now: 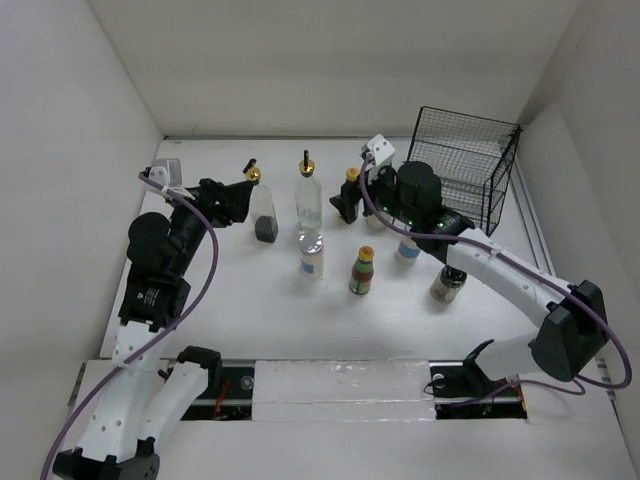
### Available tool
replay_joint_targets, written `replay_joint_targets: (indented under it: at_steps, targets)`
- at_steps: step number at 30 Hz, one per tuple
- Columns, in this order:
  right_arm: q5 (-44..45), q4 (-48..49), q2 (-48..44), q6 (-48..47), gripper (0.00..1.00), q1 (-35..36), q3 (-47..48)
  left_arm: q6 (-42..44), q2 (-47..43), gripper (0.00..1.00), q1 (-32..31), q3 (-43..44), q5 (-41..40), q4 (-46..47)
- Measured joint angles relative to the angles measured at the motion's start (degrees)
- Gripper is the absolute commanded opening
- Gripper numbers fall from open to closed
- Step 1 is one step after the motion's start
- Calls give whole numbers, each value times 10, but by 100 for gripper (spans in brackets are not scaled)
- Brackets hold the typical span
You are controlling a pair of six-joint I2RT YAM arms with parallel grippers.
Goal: Organize the condiment bottles
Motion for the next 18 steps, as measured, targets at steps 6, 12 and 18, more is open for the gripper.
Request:
replay_joint_targets:
  at_steps: [6,12,18]
  targets:
    - [0,22,13,-11,0,18,0,0,-7,63,0,-27,-2,11]
    - [7,40,48,-13,23,19,19,-1,-5,38,0,-36,-5,10]
    - [-8,45,106,-25,75,19,42,-7,-16,36,0,-36,-18,11]
